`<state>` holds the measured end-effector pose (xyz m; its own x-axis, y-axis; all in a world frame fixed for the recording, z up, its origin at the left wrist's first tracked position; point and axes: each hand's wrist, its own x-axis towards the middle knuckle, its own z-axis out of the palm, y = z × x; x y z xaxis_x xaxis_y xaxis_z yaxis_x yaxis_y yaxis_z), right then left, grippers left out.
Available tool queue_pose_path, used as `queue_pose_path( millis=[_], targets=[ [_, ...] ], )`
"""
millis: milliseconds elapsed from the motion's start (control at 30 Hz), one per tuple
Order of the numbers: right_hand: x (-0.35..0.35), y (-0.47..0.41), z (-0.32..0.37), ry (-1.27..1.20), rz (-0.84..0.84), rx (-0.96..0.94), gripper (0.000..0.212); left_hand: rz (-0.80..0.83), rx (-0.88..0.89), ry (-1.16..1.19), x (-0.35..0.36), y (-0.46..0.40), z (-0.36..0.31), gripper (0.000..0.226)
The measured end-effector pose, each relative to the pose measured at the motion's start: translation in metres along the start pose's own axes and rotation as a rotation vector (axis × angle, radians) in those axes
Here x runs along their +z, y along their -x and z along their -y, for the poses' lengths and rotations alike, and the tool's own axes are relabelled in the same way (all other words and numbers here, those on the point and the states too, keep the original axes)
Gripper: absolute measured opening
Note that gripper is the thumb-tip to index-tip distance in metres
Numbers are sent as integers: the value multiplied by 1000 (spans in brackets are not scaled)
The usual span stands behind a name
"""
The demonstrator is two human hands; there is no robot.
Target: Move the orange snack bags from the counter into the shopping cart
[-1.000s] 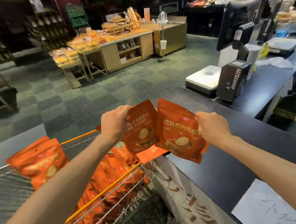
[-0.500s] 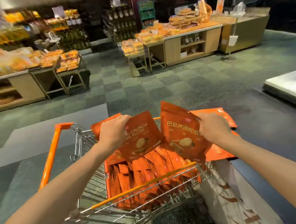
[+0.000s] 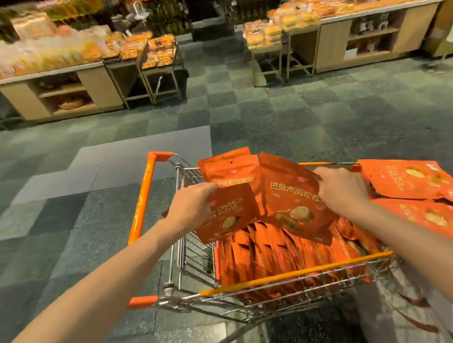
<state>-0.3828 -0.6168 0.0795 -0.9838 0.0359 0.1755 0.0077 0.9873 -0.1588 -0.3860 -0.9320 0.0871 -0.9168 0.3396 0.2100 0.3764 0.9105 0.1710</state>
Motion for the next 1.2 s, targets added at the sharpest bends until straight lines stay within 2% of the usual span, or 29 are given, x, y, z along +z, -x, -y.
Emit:
queue_pose_path(
  millis=[233, 333, 500, 633, 800, 967, 1200],
  targets=[
    [49, -48, 16, 55, 115, -105, 20, 145, -60, 17, 35, -2, 28, 34],
    [77, -74, 18, 56, 225, -197, 19, 209, -82, 7, 53, -9, 36, 35],
    [107, -121, 34, 52, 434, -426, 35, 479, -90, -60, 70, -33, 26, 21],
    [120, -153, 53, 9, 514, -566, 36, 572, -89, -63, 77, -46, 22, 21],
    [148, -180, 82, -139, 547, -634, 24, 553, -147, -31, 86, -51, 25, 30],
    [187, -195, 95, -151, 726, -603, 23, 485, -221, 45, 92, -55, 31, 40],
    [199, -219, 90, -218, 618, -544, 16, 391, -282, 125, 101, -72, 35, 35]
  ],
)
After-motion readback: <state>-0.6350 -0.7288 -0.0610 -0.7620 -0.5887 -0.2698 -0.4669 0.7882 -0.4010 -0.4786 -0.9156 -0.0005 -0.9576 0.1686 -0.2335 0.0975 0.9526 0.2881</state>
